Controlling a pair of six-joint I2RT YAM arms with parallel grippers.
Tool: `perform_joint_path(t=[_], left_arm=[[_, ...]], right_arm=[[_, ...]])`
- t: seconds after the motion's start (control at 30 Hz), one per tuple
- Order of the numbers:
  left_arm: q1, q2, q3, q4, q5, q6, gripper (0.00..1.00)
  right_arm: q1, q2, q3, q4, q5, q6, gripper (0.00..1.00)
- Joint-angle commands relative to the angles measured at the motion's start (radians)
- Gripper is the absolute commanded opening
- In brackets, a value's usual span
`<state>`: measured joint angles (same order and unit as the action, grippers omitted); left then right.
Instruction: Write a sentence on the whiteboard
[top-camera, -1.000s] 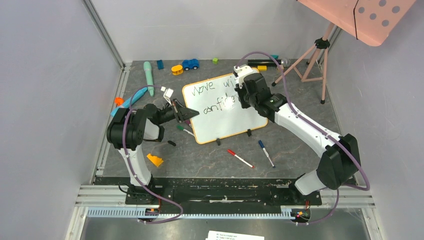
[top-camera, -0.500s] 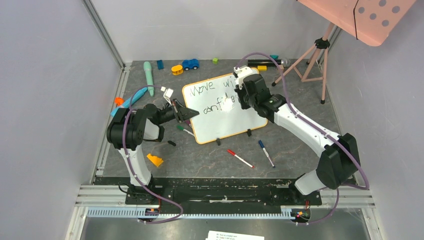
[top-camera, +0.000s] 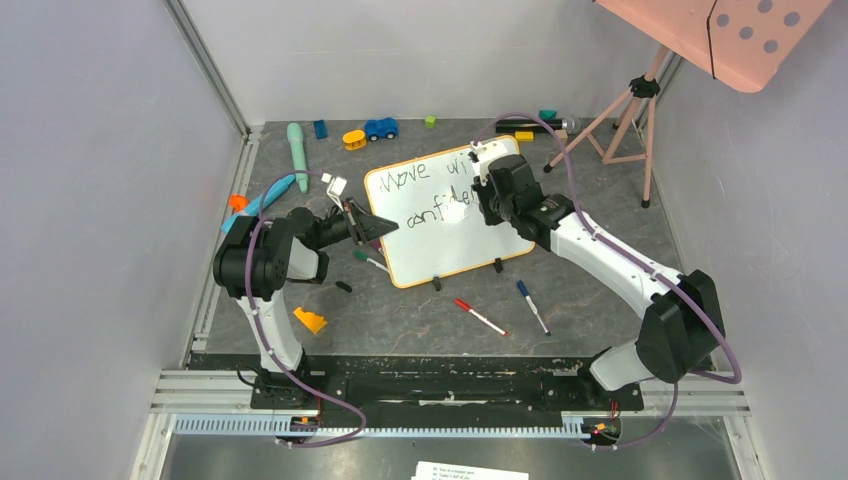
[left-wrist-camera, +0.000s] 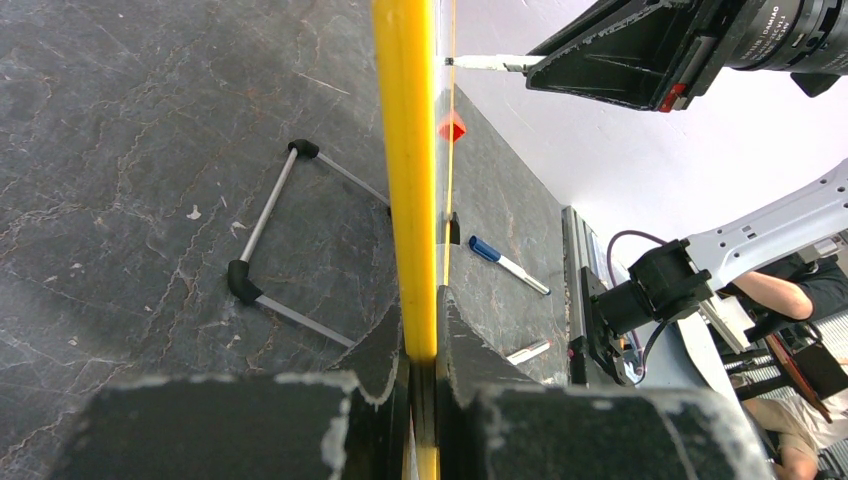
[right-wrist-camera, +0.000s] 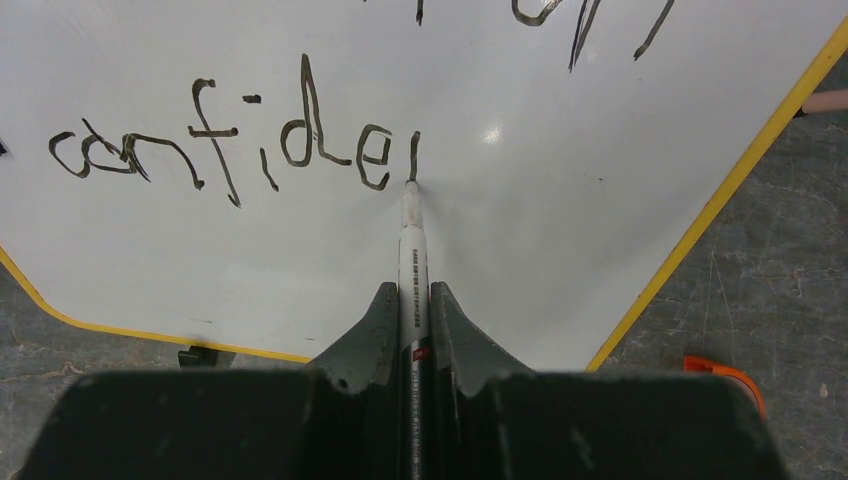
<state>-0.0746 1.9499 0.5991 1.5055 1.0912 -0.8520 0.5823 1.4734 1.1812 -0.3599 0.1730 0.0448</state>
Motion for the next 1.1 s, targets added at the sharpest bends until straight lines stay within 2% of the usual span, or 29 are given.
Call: perform_joint_path(t=[0.0,0.57,1.07], left_arm=[[0.004,0.020,0.000,0.051,-0.045,0.184,0.02],[0.004,0.023,0.004,0.051,-0.047,0.184,0.02],[0.004,0.027,0.008,0.051,-0.045,0.179,0.02]], right_arm=[[-0.005,0.016,0.043,0.014,0.014,0.001,0.00],[-0.030,0.059,0.122,0.007,0.043,-0.029,0.00],[-0.039,0.011,0.044,-0.002,0.055,0.003,0.00]])
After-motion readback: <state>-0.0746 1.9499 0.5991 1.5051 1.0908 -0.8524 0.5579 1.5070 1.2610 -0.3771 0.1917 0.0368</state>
